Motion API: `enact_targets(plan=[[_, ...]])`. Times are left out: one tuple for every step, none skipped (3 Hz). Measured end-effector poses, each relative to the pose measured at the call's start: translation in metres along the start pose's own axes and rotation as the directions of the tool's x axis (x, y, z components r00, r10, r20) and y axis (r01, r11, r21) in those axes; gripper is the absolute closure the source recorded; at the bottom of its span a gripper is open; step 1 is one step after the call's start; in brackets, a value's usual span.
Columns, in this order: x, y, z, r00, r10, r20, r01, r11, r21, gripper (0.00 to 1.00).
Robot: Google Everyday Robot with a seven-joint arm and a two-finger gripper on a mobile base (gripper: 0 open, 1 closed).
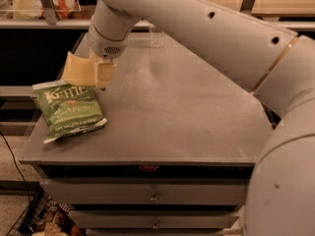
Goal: Move sponge near green jalapeno chip bag
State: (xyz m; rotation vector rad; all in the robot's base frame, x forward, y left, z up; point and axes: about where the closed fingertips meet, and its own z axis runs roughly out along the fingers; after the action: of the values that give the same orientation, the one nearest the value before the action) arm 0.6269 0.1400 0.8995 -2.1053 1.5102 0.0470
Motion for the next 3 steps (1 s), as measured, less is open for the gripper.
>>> enact_targets(plan=[[0.0026, -0.0055, 0.0091, 1.000, 0.006, -0.004, -0.006, 1.0000, -0.002, 0.60], [0.0077, -0.0103, 0.0128, 1.000, 0.017, -0.013, -0.017, 0.9998, 0.002, 0.35], [0.0123, -0.0129, 0.0135, 1.000, 0.021, -0.020, -0.021, 0.9998, 0.001, 0.12]])
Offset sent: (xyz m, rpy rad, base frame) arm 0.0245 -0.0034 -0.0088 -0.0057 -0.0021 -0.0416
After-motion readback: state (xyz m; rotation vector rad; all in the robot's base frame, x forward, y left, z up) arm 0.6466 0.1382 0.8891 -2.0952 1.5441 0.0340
